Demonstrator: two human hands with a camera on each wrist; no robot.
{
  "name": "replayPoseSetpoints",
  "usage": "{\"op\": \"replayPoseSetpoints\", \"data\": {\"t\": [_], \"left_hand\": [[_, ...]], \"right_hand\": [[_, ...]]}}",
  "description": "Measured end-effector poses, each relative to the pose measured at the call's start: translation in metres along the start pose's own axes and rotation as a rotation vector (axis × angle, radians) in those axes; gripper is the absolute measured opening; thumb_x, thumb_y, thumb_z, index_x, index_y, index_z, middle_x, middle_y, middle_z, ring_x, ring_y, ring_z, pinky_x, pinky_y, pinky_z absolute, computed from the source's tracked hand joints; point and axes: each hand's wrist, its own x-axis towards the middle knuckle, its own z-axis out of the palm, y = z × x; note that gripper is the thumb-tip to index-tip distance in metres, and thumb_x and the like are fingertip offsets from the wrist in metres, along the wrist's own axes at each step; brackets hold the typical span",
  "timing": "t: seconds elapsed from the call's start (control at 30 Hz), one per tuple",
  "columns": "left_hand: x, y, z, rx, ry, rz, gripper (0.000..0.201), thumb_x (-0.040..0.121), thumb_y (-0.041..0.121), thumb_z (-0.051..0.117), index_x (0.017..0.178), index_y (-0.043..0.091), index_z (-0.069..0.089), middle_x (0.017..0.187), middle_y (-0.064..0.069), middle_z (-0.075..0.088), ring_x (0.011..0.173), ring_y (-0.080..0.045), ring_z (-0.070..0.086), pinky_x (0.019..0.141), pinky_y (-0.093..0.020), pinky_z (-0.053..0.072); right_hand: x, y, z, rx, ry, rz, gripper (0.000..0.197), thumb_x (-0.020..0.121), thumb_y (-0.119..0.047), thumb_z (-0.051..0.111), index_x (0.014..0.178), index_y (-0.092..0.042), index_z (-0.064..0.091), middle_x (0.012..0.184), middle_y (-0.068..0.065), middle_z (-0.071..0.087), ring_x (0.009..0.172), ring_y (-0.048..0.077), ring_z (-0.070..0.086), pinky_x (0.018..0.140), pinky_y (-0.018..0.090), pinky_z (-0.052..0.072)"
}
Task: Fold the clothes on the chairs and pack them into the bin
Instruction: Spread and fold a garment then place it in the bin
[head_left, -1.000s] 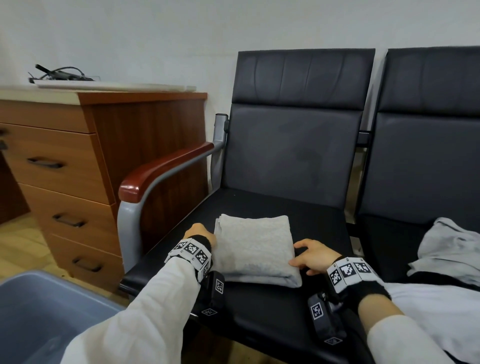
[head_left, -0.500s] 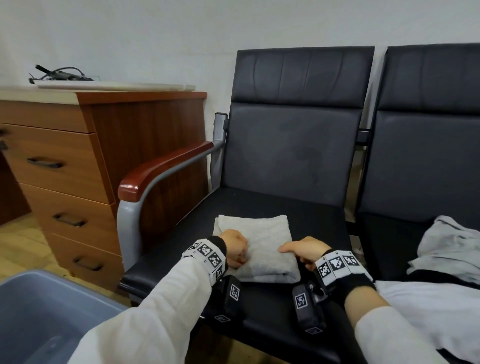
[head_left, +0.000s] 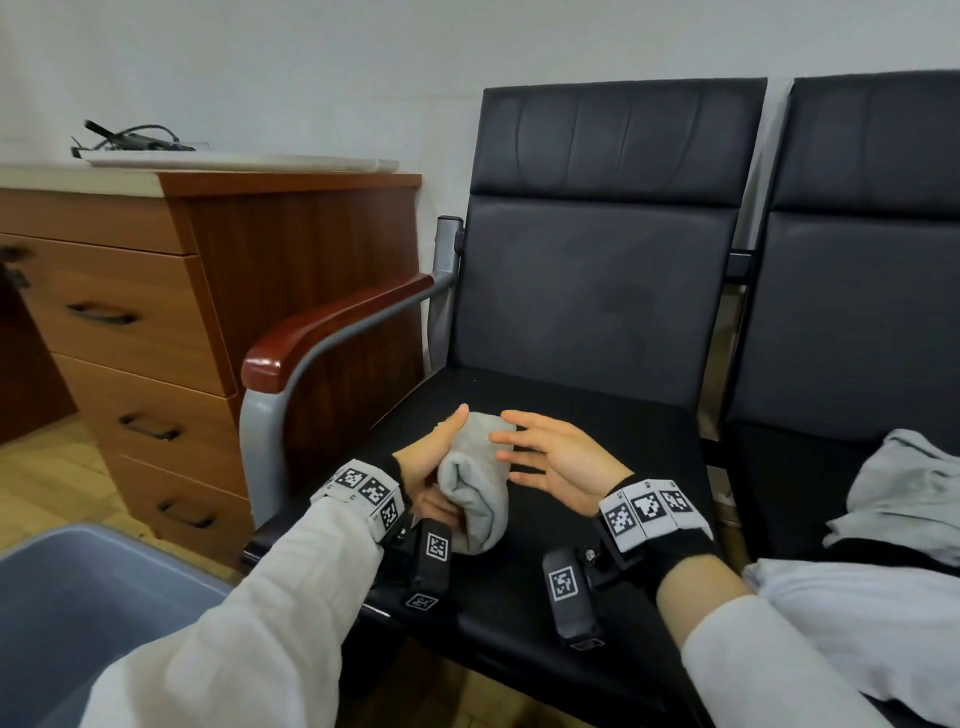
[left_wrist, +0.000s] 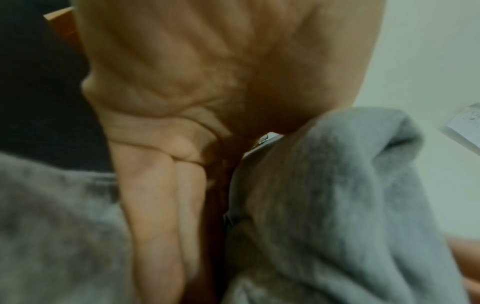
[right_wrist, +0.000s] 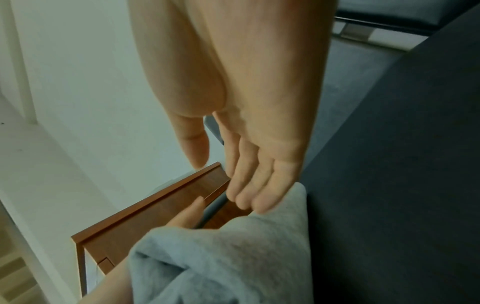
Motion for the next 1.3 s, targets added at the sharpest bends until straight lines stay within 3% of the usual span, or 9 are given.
{"op": "replayPoseSetpoints", "data": {"t": [0.07,0.13,0.27,0.47,0.7,0.87,1.1,1.23,1.3], "left_hand": [[-0.003,0.001,-0.001,0.053,0.104,-0.013,0.062,0.095,0.051,0.040,0.117,-0.005,0.054,0.071,-0.029,0.062,0.058,-0.033,0.065,0.073,-0.038,0.057],[-0.005,0.001,-0.004,0.139,0.191,0.013,0.021,0.095,0.022,0.046,0.093,0.003,0.055,0.071,-0.017,0.055,0.053,-0.023,0.057,0.063,-0.039,0.055],[-0.007,0.001,-0.011,0.307,0.289,0.044,0.009,0.090,0.006,0.054,0.081,0.005,0.056,0.085,-0.017,0.059,0.077,-0.028,0.060,0.076,-0.036,0.057],[-0.008,-0.004,-0.015,0.862,0.428,-0.195,0.052,0.073,0.022,0.072,0.117,-0.002,0.059,0.110,-0.022,0.067,0.102,-0.031,0.067,0.081,-0.035,0.053],[0.003,-0.013,-0.003,0.773,0.649,-0.077,0.072,0.084,0.060,0.054,0.130,0.006,0.046,0.122,-0.012,0.058,0.108,-0.024,0.058,0.086,-0.030,0.045],[0.010,-0.013,-0.009,0.607,0.548,0.046,0.057,0.086,0.047,0.059,0.124,0.004,0.053,0.115,-0.012,0.062,0.105,-0.024,0.061,0.093,-0.035,0.050],[-0.011,-0.013,-0.007,0.131,0.245,0.466,0.040,0.092,0.034,0.058,0.119,0.005,0.049,0.111,-0.013,0.062,0.099,-0.021,0.061,0.093,-0.038,0.051],[-0.024,-0.020,-0.006,0.101,0.091,0.370,0.037,0.094,0.029,0.053,0.120,0.002,0.052,0.103,-0.010,0.065,0.090,-0.017,0.063,0.087,-0.034,0.052],[-0.029,-0.027,-0.007,0.109,0.068,0.239,0.035,0.092,0.037,0.055,0.103,0.004,0.059,0.081,-0.006,0.069,0.068,-0.013,0.066,0.067,-0.027,0.055]], "right_hand": [[0.001,0.004,-0.003,-0.032,-0.007,0.044,0.042,0.091,-0.013,0.060,0.132,-0.018,0.052,0.120,0.005,0.066,0.111,0.018,0.062,0.099,0.039,0.047],[0.001,0.007,-0.002,-0.120,-0.022,0.070,0.041,0.092,-0.013,0.058,0.132,-0.018,0.052,0.120,0.004,0.065,0.112,0.017,0.061,0.101,0.040,0.045],[-0.001,0.009,0.004,-0.297,-0.053,0.023,0.030,0.091,-0.018,0.059,0.121,-0.025,0.061,0.122,0.004,0.064,0.114,0.016,0.057,0.096,0.035,0.046],[-0.004,0.016,0.016,-0.546,-0.149,0.041,0.031,0.096,-0.015,0.048,0.122,-0.021,0.065,0.126,-0.007,0.060,0.113,0.010,0.052,0.080,0.018,0.042],[-0.003,0.013,0.001,-0.186,0.116,0.095,0.019,0.093,-0.010,0.053,0.102,-0.016,0.068,0.108,0.007,0.071,0.101,0.017,0.066,0.091,0.034,0.051],[0.001,0.030,-0.011,-0.053,0.266,0.296,0.029,0.097,-0.021,0.051,0.118,-0.001,0.057,0.091,0.011,0.065,0.079,0.020,0.063,0.070,0.029,0.053],[0.010,0.031,-0.003,0.373,0.022,0.346,0.073,0.082,-0.061,0.061,0.119,0.002,0.057,0.110,0.018,0.069,0.104,0.029,0.066,0.093,0.041,0.052],[0.015,0.022,0.009,0.577,0.179,0.199,0.052,0.085,-0.036,0.067,0.125,-0.005,0.057,0.115,0.015,0.067,0.107,0.029,0.063,0.096,0.045,0.049],[0.014,0.019,0.006,0.543,0.306,0.135,0.048,0.079,-0.024,0.074,0.121,-0.005,0.059,0.110,0.015,0.069,0.101,0.029,0.066,0.089,0.043,0.053]]}}
